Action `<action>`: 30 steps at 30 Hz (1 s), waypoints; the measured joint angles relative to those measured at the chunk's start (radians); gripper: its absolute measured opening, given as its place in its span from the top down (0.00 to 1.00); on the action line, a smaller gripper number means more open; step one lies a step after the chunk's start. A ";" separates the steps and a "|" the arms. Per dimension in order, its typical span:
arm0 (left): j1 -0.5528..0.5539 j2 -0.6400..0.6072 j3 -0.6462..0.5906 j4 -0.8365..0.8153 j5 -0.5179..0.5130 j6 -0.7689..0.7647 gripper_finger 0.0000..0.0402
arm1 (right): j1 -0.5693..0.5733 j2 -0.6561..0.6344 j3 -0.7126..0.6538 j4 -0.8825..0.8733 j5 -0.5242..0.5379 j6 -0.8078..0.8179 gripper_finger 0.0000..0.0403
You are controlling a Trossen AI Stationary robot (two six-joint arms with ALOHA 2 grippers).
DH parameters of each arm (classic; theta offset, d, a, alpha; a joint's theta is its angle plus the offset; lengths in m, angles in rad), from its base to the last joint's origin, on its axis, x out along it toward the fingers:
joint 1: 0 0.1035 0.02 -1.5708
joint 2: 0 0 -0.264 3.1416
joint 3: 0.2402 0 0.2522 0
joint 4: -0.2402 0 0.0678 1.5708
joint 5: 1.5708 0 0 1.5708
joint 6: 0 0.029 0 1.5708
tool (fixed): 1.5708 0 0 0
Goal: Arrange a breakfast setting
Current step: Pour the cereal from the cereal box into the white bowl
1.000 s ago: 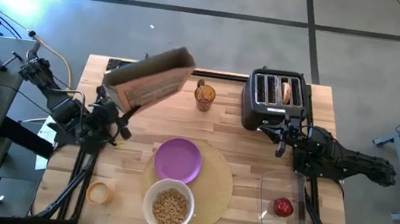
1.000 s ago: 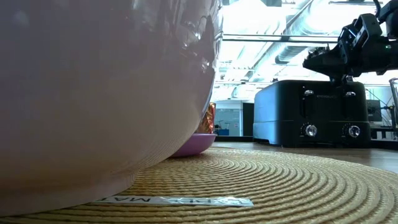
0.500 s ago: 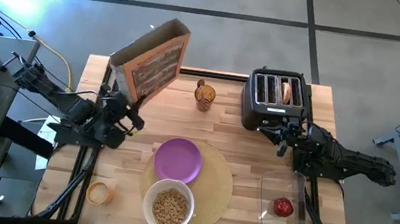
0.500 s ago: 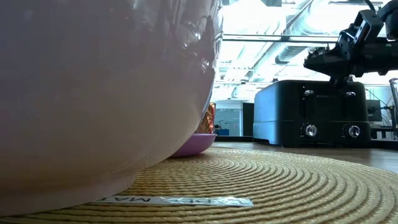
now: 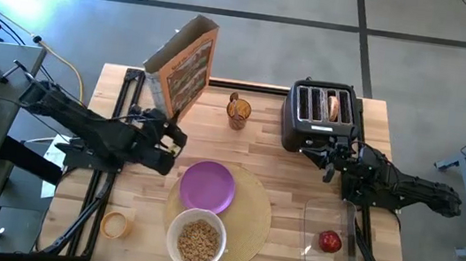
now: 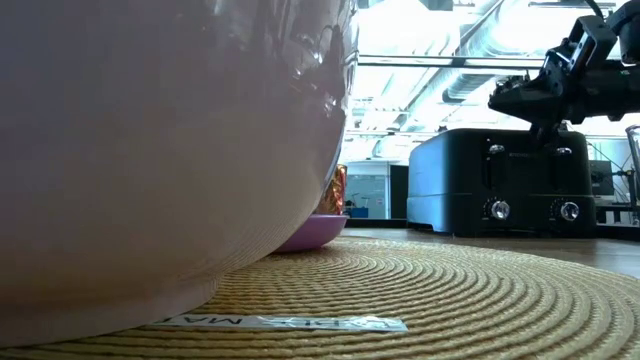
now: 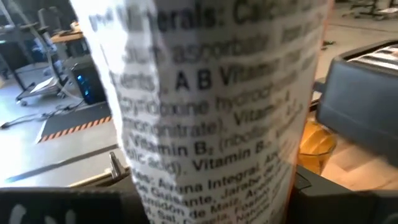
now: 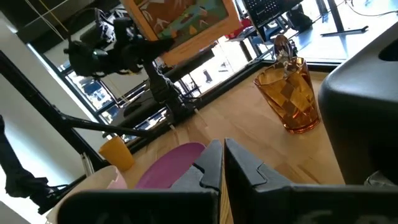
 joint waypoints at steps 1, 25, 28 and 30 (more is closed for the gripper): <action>0.006 0.019 0.000 0.000 0.006 -0.020 0.63 | 0.000 0.000 0.000 0.000 0.000 0.000 1.00; 0.039 0.241 -0.094 -0.236 0.114 -0.648 0.63 | 0.000 0.000 0.000 0.001 -0.013 0.060 1.00; 0.039 0.241 -0.145 -0.237 0.128 -0.723 0.63 | 0.000 0.000 0.000 0.001 -0.013 0.060 1.00; 0.039 0.241 -0.173 -0.237 0.143 -0.762 0.63 | 0.000 0.000 0.000 0.001 -0.013 0.060 1.00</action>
